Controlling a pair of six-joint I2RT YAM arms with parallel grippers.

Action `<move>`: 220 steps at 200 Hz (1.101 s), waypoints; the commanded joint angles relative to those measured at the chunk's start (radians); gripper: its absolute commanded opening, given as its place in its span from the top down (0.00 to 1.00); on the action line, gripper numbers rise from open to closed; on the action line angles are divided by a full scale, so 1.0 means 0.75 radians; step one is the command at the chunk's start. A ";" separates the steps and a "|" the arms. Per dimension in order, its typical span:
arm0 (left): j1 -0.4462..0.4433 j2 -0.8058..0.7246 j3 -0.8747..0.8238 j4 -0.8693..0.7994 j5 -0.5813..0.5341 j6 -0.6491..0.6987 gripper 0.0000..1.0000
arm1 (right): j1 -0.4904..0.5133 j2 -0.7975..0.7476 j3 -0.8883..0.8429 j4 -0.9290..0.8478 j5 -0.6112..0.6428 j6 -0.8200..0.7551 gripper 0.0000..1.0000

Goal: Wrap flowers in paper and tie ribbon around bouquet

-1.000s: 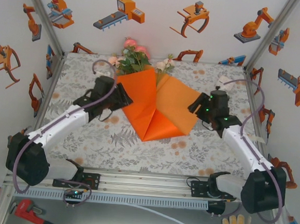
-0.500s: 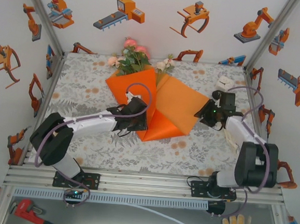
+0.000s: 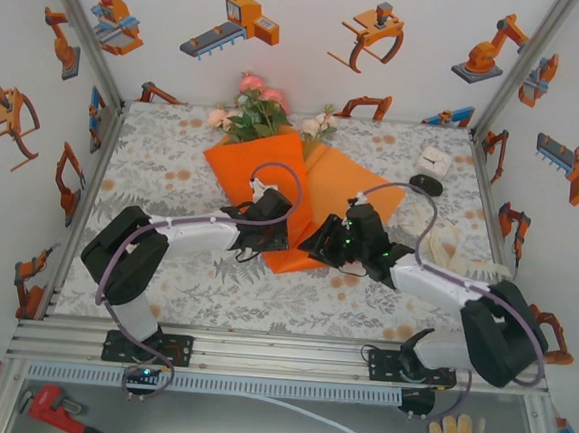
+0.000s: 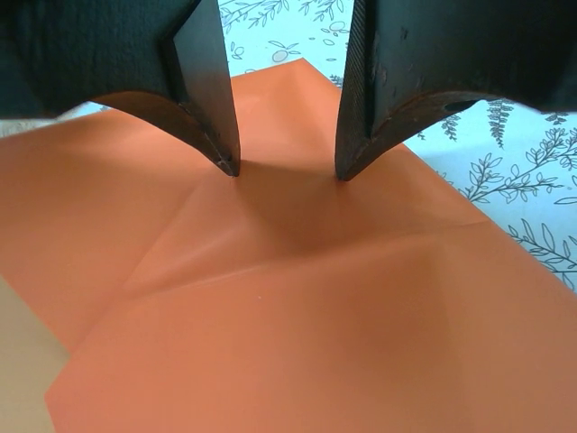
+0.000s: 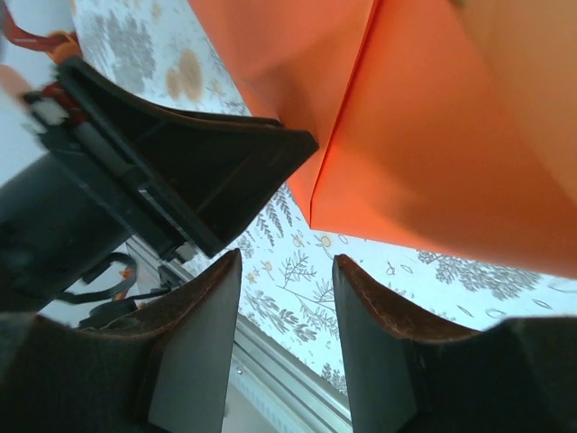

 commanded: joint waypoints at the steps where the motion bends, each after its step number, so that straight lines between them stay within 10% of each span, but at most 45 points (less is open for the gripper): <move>1: -0.005 0.033 0.029 -0.052 -0.077 -0.026 0.54 | 0.017 0.103 -0.008 0.196 0.057 0.085 0.56; 220: -0.005 0.072 -0.019 -0.044 -0.147 -0.023 0.58 | -0.301 -0.108 -0.242 -0.057 0.347 -0.426 0.53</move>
